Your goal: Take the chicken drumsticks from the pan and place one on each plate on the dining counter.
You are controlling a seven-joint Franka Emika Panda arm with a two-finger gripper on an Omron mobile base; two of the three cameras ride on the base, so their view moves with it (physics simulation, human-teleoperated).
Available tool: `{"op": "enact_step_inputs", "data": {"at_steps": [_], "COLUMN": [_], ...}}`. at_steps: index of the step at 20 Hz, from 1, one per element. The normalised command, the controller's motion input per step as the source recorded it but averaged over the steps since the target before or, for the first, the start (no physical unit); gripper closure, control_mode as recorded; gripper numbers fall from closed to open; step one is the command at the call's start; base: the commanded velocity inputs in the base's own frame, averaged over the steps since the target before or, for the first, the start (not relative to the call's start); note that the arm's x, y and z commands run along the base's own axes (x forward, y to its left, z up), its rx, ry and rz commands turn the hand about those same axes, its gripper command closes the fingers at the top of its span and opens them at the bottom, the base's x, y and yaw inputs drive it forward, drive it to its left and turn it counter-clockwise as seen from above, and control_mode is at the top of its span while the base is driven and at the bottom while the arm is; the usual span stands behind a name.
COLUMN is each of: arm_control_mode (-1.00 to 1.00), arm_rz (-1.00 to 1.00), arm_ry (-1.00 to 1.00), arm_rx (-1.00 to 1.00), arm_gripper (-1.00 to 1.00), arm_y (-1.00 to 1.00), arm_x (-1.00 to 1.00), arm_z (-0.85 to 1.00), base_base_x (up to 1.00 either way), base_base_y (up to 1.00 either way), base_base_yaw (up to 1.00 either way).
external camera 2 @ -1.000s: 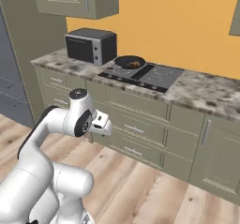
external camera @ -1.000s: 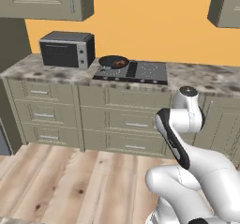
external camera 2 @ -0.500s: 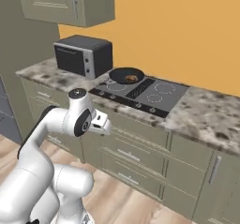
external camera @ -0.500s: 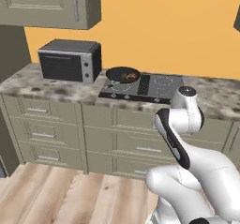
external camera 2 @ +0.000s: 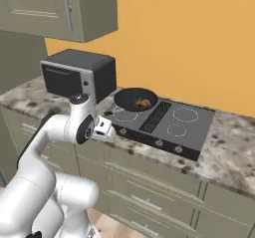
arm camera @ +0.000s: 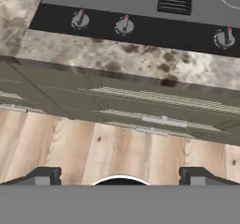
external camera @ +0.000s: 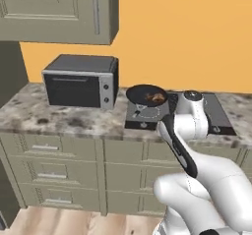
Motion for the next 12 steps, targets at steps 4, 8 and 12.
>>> {"op": "enact_step_inputs", "data": {"at_steps": [4,8,12], "arm_control_mode": [1.0,1.0,1.0], "arm_rz": [0.0,0.0,0.0], "arm_ry": [0.0,0.0,0.0], "arm_rx": [0.0,0.0,0.0], "arm_gripper": [-1.0,-1.0,-1.0], "arm_y": [0.0,0.0,0.0], "arm_x": [0.0,0.0,0.0], "arm_z": [0.0,0.0,0.0], "base_base_x": [0.94,0.77,0.67], "base_base_y": [0.28,0.21,0.27], "base_base_yaw": [-0.28,-0.38,-0.35]}}
